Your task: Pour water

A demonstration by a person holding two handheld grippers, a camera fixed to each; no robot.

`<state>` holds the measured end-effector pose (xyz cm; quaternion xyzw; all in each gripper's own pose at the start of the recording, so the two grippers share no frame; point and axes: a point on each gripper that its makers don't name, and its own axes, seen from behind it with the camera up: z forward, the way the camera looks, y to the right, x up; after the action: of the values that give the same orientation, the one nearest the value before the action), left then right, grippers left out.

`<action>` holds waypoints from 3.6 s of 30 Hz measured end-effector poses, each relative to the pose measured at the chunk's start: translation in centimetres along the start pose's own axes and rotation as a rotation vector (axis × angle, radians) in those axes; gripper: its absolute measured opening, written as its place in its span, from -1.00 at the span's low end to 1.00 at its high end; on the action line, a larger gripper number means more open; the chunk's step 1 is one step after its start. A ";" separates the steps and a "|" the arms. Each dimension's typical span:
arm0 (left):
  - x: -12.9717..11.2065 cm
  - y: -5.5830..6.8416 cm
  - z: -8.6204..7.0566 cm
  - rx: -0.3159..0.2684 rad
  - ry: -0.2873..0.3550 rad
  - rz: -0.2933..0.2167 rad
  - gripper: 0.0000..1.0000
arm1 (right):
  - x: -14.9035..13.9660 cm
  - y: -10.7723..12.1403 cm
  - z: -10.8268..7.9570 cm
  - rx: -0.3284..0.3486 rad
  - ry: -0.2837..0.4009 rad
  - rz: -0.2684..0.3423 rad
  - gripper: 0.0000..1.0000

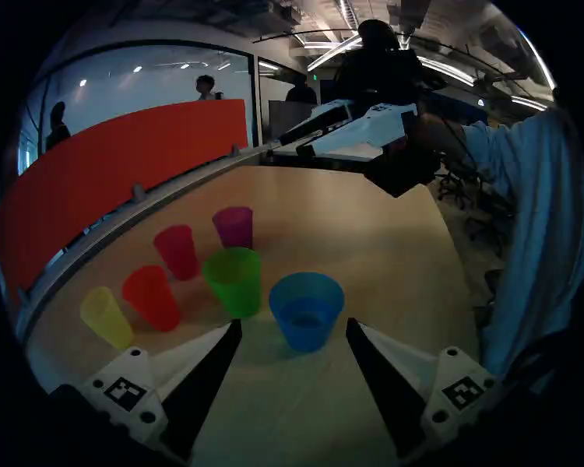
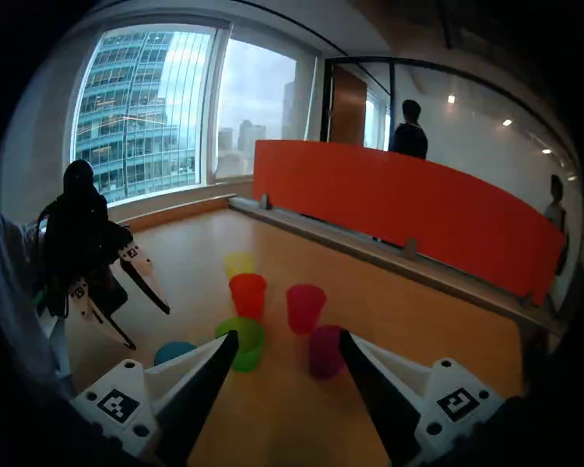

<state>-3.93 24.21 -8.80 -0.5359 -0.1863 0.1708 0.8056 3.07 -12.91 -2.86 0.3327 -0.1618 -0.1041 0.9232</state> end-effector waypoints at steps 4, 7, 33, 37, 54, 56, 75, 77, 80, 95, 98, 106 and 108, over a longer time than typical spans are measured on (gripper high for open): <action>-0.5 0.3 1.1 -0.015 -0.022 -0.001 1.00 | 0.0 0.1 0.1 0.001 0.002 0.000 1.00; -0.7 0.4 1.9 -0.024 -0.034 -0.003 1.00 | 0.0 0.2 0.1 0.001 0.003 0.001 1.00; -0.8 1.4 6.9 -0.057 -0.066 -0.006 1.00 | -0.7 1.1 0.0 -0.008 0.001 0.006 1.00; -0.7 1.4 7.3 -0.057 -0.066 -0.005 1.00 | -0.7 1.2 -0.2 -0.011 0.002 0.008 1.00; -0.9 1.4 7.9 -0.048 -0.063 -0.004 0.83 | -0.5 1.6 -0.5 -0.023 0.004 0.007 1.00; -0.9 1.4 7.9 -0.053 -0.063 -0.007 0.79 | -0.5 1.6 -0.4 -0.025 0.003 0.006 1.00; 1.3 0.7 5.9 -0.034 -0.023 -0.018 0.78 | -0.2 1.5 -0.4 -0.027 0.007 0.009 1.00; 1.9 0.4 5.3 -0.024 -0.007 -0.029 0.78 | -0.2 1.4 -0.4 -0.026 0.008 0.008 1.00; 2.8 -0.4 4.4 -0.003 0.018 -0.043 0.78 | -0.1 1.3 -0.3 -0.024 0.009 0.007 1.00; 5.6 -5.0 -0.6 0.129 0.114 -0.094 0.78 | -0.2 0.0 0.8 0.007 0.010 0.019 1.00; 6.0 -5.8 -1.6 0.153 0.135 -0.105 0.78 | -0.4 -0.4 1.2 0.015 0.008 0.022 1.00; 6.8 -7.8 -3.9 0.216 0.183 -0.121 0.78 | -0.9 -1.2 2.3 0.040 -0.003 0.028 1.00; 7.1 -8.3 -4.5 0.233 0.195 -0.124 0.78 | -1.0 -1.4 2.5 0.047 -0.006 0.030 1.00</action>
<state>5.03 20.94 -1.87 -0.4402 -0.1190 0.0885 0.8856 1.04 -15.13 -2.16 0.3517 -0.1719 -0.0871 0.9161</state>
